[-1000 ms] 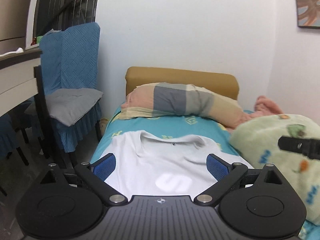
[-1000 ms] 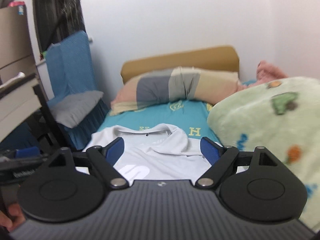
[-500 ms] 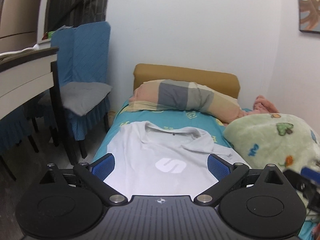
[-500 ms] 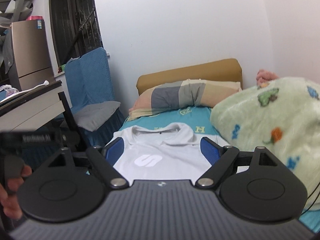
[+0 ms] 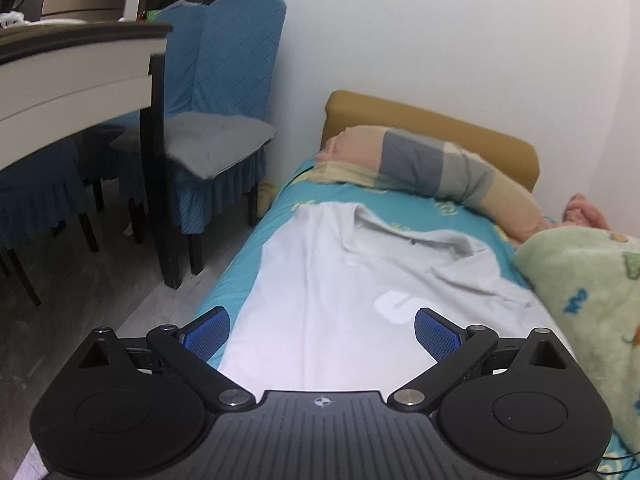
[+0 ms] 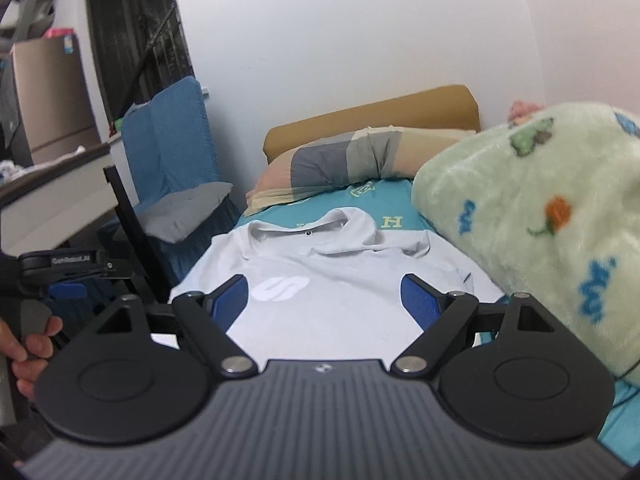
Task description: Fold clothes
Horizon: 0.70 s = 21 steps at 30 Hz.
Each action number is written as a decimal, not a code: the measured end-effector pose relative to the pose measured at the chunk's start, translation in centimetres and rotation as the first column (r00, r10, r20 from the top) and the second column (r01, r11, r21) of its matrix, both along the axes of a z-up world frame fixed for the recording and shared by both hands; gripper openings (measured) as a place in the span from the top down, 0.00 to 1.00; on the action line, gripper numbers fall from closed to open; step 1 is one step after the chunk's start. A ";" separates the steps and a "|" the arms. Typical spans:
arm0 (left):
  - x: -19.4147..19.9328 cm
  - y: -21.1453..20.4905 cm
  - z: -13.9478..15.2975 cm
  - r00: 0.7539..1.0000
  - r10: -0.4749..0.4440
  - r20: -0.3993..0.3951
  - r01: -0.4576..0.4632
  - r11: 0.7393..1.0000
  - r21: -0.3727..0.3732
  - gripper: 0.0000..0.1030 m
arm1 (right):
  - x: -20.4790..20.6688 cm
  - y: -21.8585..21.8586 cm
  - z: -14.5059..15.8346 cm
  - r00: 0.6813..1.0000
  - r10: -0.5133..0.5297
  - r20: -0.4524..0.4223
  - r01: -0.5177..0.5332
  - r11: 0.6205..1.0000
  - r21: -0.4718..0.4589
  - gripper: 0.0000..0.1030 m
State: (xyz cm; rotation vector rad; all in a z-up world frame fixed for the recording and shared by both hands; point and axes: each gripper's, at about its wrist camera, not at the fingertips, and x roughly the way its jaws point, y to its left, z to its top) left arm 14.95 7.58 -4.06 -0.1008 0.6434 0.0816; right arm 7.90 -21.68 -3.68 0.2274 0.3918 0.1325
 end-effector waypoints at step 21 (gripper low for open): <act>11.6 8.0 -8.3 0.974 0.206 -0.095 -0.219 0.963 -0.158 0.09 | 4.0 -1.7 -5.8 0.991 -0.124 -0.054 0.125 0.992 0.003 0.18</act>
